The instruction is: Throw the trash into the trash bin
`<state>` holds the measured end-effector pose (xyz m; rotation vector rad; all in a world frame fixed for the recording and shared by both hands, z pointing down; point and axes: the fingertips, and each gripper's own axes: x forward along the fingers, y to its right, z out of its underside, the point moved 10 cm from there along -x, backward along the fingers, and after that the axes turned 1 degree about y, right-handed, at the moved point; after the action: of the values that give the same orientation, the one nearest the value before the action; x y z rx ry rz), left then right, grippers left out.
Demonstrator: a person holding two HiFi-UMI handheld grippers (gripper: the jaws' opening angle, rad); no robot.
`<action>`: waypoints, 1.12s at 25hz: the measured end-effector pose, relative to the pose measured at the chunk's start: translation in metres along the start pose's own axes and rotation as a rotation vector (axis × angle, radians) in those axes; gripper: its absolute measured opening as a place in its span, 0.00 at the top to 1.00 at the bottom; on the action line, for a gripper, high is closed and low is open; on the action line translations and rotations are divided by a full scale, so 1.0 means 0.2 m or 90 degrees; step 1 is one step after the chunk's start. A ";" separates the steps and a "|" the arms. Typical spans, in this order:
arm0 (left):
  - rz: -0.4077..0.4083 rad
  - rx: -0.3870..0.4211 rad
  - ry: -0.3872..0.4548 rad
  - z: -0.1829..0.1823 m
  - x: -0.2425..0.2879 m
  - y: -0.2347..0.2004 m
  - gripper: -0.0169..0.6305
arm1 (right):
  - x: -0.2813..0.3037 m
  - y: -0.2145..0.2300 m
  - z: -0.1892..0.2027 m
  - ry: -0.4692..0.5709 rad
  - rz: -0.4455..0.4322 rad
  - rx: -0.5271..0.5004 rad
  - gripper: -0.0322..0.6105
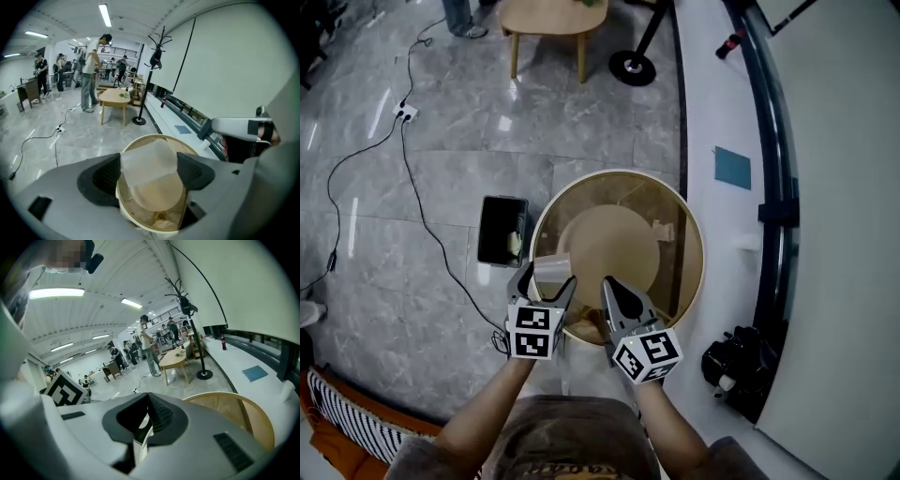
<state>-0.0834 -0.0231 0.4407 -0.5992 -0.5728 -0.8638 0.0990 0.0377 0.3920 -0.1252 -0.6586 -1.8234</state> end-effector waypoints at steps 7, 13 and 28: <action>-0.080 -0.059 0.033 -0.01 -0.28 -0.37 0.38 | 0.25 -0.34 -0.05 -0.020 -0.085 -0.035 0.92; -0.127 -0.092 0.048 0.02 -0.38 -0.65 0.38 | 0.44 -0.54 -0.04 -0.031 -0.122 -0.052 0.92; -0.122 -0.140 0.016 0.48 0.17 -1.16 0.38 | 0.93 -0.46 0.35 -0.065 -0.129 -0.072 0.92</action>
<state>-0.2777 -0.0930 0.5875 -0.7397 -0.5221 -1.1225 -0.0671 -0.0666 0.4912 -0.2361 -0.6585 -2.0604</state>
